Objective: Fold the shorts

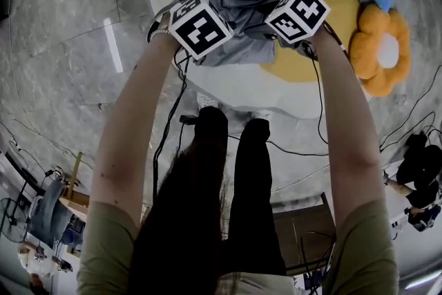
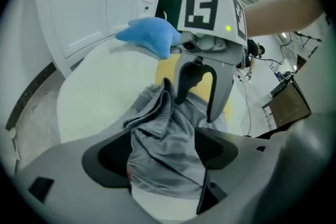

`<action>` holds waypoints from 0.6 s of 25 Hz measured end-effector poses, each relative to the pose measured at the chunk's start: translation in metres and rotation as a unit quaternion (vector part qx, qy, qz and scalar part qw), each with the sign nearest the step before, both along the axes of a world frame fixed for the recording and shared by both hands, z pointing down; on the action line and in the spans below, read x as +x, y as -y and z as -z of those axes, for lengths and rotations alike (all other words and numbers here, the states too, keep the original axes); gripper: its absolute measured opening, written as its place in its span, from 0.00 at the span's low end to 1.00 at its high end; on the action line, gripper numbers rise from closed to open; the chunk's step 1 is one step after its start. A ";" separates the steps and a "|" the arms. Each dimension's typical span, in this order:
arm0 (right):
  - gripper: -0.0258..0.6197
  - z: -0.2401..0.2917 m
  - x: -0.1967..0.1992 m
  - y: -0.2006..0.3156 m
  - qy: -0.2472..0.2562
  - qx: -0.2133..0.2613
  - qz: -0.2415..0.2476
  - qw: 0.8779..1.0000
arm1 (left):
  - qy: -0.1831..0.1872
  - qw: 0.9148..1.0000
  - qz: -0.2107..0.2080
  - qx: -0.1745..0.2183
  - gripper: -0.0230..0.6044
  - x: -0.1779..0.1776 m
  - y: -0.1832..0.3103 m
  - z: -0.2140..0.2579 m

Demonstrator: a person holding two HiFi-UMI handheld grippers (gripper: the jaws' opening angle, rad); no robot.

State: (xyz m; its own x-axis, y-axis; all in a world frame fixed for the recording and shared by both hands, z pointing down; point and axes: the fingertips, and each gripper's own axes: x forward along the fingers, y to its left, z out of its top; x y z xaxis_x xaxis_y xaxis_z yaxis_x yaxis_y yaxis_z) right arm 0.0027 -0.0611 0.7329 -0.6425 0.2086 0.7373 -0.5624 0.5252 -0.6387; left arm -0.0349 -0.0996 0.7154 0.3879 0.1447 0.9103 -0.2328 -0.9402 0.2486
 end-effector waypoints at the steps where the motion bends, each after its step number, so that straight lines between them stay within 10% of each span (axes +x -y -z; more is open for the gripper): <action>1: 0.51 -0.003 0.000 0.000 -0.005 -0.004 0.003 1.000 | 0.000 1.000 0.010 0.024 0.62 -0.002 0.014 0.000; 7: 0.51 -0.017 0.007 0.005 -0.032 0.001 0.004 0.999 | -0.025 0.994 0.082 0.068 0.63 -0.013 0.057 0.016; 15: 0.51 -0.009 0.020 0.063 -0.053 0.100 -0.036 0.993 | -0.039 0.994 -0.098 -0.031 0.63 0.003 -0.044 0.011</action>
State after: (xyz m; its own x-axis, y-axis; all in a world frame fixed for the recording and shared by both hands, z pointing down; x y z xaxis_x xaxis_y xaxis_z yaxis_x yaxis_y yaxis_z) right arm 0.0229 -0.1246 0.7418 -0.5676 0.0075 0.8233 -0.6612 0.5916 -0.4612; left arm -0.0319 -0.0554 0.7046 0.4157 0.2792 0.8656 -0.0252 -0.9478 0.3178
